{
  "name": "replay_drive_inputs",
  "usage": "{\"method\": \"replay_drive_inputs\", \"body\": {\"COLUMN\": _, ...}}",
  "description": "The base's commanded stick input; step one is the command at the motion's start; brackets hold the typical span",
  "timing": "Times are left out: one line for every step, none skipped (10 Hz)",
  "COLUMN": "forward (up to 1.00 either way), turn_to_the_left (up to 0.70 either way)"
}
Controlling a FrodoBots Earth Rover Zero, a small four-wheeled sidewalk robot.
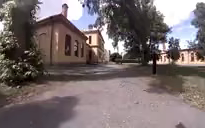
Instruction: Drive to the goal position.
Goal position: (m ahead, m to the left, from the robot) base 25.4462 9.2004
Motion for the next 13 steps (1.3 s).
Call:
{"method": "replay_drive_inputs", "body": {"forward": 0.85, "turn_to_the_left": 0.01}}
{"method": "replay_drive_inputs", "body": {"forward": 0.85, "turn_to_the_left": 0.01}}
{"method": "replay_drive_inputs", "body": {"forward": 0.85, "turn_to_the_left": 0.01}}
{"method": "replay_drive_inputs", "body": {"forward": 0.85, "turn_to_the_left": 0.01}}
{"method": "replay_drive_inputs", "body": {"forward": 0.85, "turn_to_the_left": 0.01}}
{"method": "replay_drive_inputs", "body": {"forward": 0.85, "turn_to_the_left": 0.01}}
{"method": "replay_drive_inputs", "body": {"forward": 0.85, "turn_to_the_left": 0.01}}
{"method": "replay_drive_inputs", "body": {"forward": 0.85, "turn_to_the_left": 0.01}}
{"method": "replay_drive_inputs", "body": {"forward": 0.85, "turn_to_the_left": 0.01}}
{"method": "replay_drive_inputs", "body": {"forward": 0.85, "turn_to_the_left": 0.01}}
{"method": "replay_drive_inputs", "body": {"forward": 0.85, "turn_to_the_left": 0.01}}
{"method": "replay_drive_inputs", "body": {"forward": 0.85, "turn_to_the_left": 0.01}}
{"method": "replay_drive_inputs", "body": {"forward": 0.85, "turn_to_the_left": 0.01}}
